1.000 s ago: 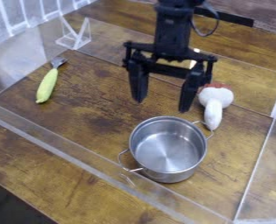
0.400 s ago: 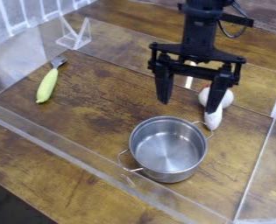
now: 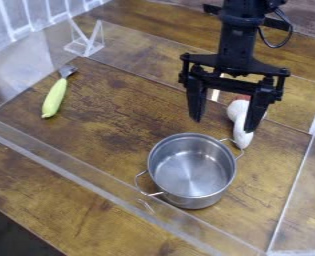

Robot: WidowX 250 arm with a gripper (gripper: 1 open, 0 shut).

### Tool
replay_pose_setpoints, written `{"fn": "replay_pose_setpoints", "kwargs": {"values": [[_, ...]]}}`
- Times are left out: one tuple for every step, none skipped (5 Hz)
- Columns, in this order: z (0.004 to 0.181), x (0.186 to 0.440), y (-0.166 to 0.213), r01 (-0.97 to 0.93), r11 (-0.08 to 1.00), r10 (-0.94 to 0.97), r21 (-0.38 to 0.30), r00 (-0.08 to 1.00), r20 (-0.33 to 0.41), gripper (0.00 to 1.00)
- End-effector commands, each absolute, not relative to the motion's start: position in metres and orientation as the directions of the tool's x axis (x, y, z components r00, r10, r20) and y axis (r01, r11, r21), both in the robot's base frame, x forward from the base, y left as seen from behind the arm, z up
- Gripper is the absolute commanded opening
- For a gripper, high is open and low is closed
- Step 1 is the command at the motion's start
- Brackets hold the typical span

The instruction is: Put the mushroom in the silver pot

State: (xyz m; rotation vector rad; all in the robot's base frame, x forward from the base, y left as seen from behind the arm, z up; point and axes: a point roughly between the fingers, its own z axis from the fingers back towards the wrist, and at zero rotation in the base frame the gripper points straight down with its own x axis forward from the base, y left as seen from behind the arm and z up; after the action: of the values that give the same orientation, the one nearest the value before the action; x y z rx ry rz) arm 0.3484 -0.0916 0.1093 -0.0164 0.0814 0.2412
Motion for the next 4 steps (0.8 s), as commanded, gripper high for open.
{"fn": "replay_pose_setpoints", "kwargs": {"values": [[0.119, 0.362, -0.097, -0.250, 0.967, 0.249, -0.045, 0.968, -0.016, 1.00], [0.110, 0.371, -0.096, -0.273, 0.961, 0.273, -0.053, 0.962, -0.010, 1.00], [0.099, 0.377, -0.095, -0.292, 0.955, 0.292, -0.053, 0.956, -0.012, 1.00], [0.089, 0.380, -0.094, -0.306, 0.951, 0.306, -0.049, 0.952, -0.016, 1.00]]}}
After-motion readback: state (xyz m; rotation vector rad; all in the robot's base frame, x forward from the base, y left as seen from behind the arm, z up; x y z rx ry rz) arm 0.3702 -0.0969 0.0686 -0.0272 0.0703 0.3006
